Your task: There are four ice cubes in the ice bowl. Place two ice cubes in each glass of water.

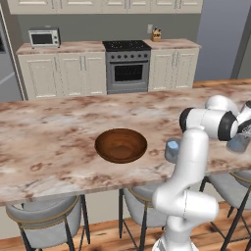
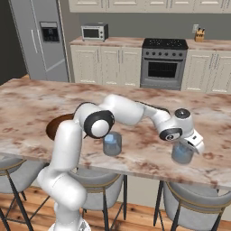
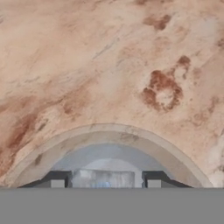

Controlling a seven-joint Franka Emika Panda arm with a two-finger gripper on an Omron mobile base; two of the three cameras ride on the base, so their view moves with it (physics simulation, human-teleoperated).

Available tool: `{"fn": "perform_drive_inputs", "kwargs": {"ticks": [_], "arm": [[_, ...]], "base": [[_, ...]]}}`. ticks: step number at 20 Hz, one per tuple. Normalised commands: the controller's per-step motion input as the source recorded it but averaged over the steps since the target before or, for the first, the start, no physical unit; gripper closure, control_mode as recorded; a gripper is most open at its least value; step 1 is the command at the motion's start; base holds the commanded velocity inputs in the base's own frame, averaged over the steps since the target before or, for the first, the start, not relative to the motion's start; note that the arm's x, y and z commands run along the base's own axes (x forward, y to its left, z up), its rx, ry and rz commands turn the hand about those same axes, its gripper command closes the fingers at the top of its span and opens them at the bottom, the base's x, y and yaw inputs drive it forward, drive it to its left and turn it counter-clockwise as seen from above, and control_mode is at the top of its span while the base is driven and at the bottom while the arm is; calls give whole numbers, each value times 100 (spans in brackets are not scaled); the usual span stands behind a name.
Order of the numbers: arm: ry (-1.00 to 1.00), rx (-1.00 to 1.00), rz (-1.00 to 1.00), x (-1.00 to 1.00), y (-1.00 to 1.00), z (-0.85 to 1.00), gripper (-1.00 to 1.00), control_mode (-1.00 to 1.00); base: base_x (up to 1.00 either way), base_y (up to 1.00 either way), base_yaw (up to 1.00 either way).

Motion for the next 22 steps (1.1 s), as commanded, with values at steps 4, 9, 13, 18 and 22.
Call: {"fn": "perform_drive_inputs", "kwargs": {"ticks": [4,9,13,18,22], "arm": [[-11,0,1,-47,0,-12,-100,-100],[-33,0,0,-11,1,1,-100,-100],[-22,0,0,4,13,5,-100,-100],[-1,-1,0,10,22,-5,-100,-100],[20,0,0,33,25,4,-100,-100]], "base": [[0,0,0],[0,0,0],[0,0,0],[0,0,0],[0,0,0]]}}
